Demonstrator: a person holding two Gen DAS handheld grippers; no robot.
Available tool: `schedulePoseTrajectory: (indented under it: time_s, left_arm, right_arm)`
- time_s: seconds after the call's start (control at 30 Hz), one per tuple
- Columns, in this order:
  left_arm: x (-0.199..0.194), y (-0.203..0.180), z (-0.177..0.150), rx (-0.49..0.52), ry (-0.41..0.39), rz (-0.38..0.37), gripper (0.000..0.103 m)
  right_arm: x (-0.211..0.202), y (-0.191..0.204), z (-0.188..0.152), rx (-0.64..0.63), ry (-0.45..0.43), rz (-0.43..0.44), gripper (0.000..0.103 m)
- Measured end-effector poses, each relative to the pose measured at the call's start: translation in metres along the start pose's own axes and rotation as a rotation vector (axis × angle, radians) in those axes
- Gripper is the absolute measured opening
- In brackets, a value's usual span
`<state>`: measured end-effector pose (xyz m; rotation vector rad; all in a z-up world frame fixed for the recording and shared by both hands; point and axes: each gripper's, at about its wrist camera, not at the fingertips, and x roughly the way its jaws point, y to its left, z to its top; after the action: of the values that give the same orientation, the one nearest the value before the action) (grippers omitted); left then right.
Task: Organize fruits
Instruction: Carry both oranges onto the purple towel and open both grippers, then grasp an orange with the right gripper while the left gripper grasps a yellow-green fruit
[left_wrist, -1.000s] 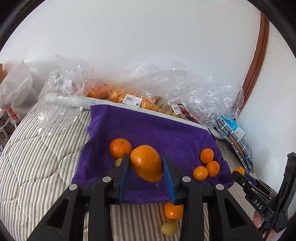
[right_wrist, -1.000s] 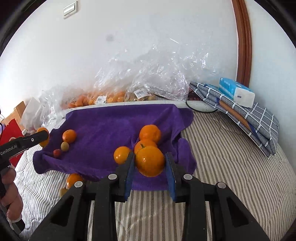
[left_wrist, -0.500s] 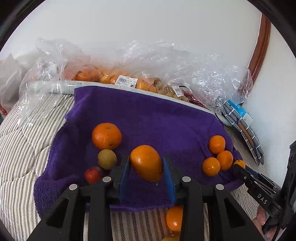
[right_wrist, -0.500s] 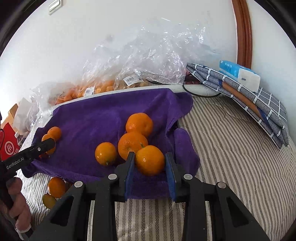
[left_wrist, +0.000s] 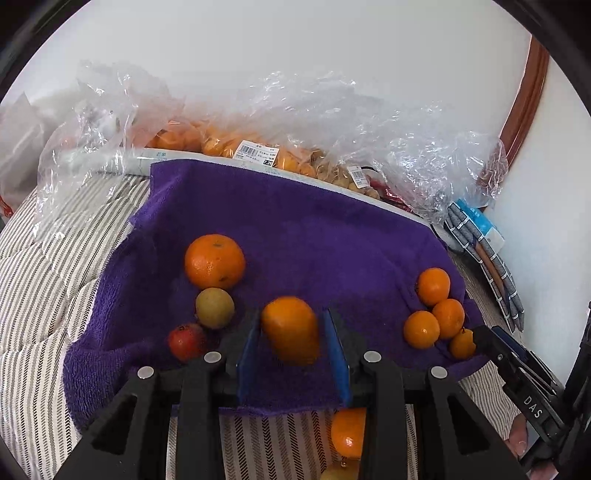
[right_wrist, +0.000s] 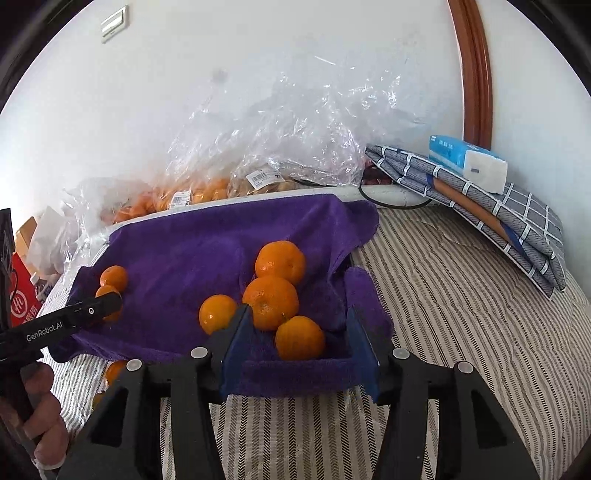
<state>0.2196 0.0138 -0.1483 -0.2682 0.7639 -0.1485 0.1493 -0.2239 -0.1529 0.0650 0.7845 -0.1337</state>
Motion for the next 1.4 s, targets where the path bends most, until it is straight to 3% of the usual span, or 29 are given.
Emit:
schedulePoseTrajectory:
  time_s: [0.13, 0.37, 0.57, 0.7, 0.93, 1.07, 1.23, 1.3, 1.4]
  left_arm:
    - [-0.015, -0.001, 0.0, 0.025, -0.073, 0.016, 0.041]
    - [-0.047, 0.015, -0.003, 0.006, -0.112, 0.004, 0.041]
    - [-0.071, 0.04, -0.028, 0.062, -0.101, 0.11, 0.042]
    - [-0.085, 0.058, -0.037, 0.043, -0.102, 0.129, 0.042]
    - [-0.09, 0.083, -0.046, 0.007, -0.1, 0.215, 0.043]
    - [-0.092, 0.094, -0.045, -0.048, -0.11, 0.204, 0.043]
    - [-0.086, 0.096, -0.046, -0.049, -0.093, 0.229, 0.043]
    - [-0.085, 0.095, -0.046, -0.044, -0.087, 0.226, 0.043]
    - [-0.085, 0.095, -0.046, -0.045, -0.084, 0.222, 0.043]
  right_arm:
    - [-0.012, 0.008, -0.004, 0.022, 0.02, 0.001, 0.053]
    - [-0.037, 0.047, -0.02, -0.046, 0.023, 0.004, 0.052]
    - [-0.043, 0.082, -0.039, -0.133, 0.054, 0.049, 0.052]
    - [-0.037, 0.105, -0.049, -0.177, 0.089, 0.077, 0.045]
    - [-0.017, 0.131, -0.046, -0.206, 0.133, 0.125, 0.044]
    - [-0.005, 0.14, -0.044, -0.224, 0.161, 0.125, 0.044]
    - [0.01, 0.139, -0.043, -0.192, 0.195, 0.135, 0.04]
    - [0.012, 0.136, -0.043, -0.174, 0.2, 0.157, 0.032]
    - [0.01, 0.132, -0.042, -0.154, 0.199, 0.172, 0.032]
